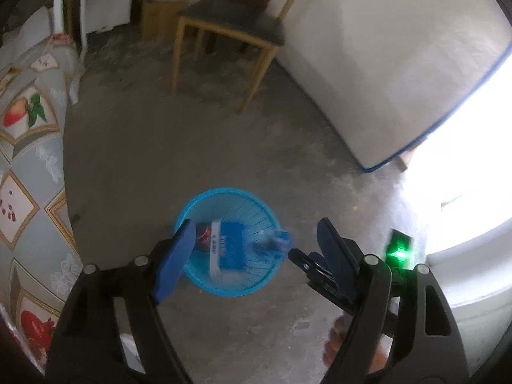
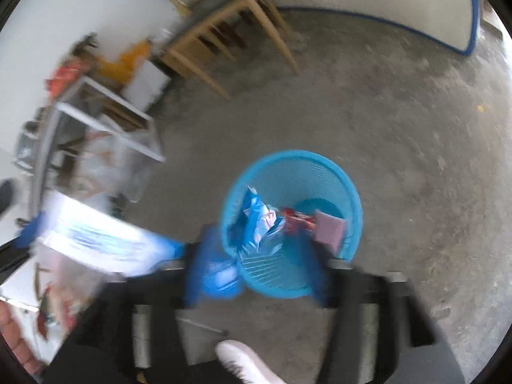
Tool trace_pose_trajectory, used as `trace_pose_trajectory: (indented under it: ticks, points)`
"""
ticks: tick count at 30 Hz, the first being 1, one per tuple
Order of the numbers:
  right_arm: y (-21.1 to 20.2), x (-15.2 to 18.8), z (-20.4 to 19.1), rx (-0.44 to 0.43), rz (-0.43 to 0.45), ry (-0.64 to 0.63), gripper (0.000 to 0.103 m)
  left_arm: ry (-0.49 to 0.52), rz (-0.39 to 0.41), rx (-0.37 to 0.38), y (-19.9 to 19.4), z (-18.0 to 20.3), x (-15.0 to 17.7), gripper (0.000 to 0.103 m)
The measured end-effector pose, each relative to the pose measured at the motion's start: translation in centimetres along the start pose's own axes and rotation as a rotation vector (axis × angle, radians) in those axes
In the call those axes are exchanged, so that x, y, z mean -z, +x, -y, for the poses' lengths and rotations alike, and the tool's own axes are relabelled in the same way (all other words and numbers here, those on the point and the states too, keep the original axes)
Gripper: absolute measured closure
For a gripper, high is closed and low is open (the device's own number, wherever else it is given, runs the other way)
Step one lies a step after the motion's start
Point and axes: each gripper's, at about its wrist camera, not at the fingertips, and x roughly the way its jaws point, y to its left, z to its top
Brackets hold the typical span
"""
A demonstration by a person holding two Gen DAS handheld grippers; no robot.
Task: Collect trash
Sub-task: 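Open both grippers over the blue wastebasket to drop the box and wrapper, then move both grippers back from the basket toward the table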
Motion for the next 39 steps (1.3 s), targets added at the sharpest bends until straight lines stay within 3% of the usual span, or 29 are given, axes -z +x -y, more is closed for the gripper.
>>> trace_pose_trajectory:
  ticks: [3, 8, 15, 17, 19, 24, 32, 39]
  points:
    - [2.4, 0.4, 1.3, 0.034, -0.029, 0.024, 0.045, -0.008, -0.005, 0.038, -0.5, -0.7, 0.6, 0.029]
    - [3.8, 1.7, 2.2, 0.066, -0.037, 0.005, 0.045, 0.051, 0.029, 0.025, -3.7, -1.2, 2.0, 0.027]
    - [0.6, 3.8, 1.1, 0.037, -0.01, -0.067, 0.045, 0.068, 0.076, 0.031, -9.6, -2.2, 4.4, 0.027]
    - [-1.1, 4.5, 0.3, 0.003, 0.001, -0.094, 0.045, 0.071, 0.1, 0.03, -11.7, -2.3, 5.5, 0.022]
    - [-3.0, 5.2, -0.6, -0.034, 0.014, -0.12, 0.038, 0.079, 0.137, 0.038, -14.1, -2.3, 7.1, 0.02]
    - [-8.4, 7.6, -4.0, -0.14, 0.032, -0.215, 0.03, 0.108, 0.206, 0.002, -18.3, -4.0, 12.1, 0.019]
    - [-14.4, 10.9, -12.3, -0.297, 0.04, -0.364, 0.029, 0.149, 0.291, -0.047, -24.8, -8.0, 19.5, 0.019]
    - [-15.3, 14.4, -20.7, -0.38, -0.034, -0.519, 0.029, 0.155, 0.424, -0.248, -29.5, -13.0, 25.6, 0.019]
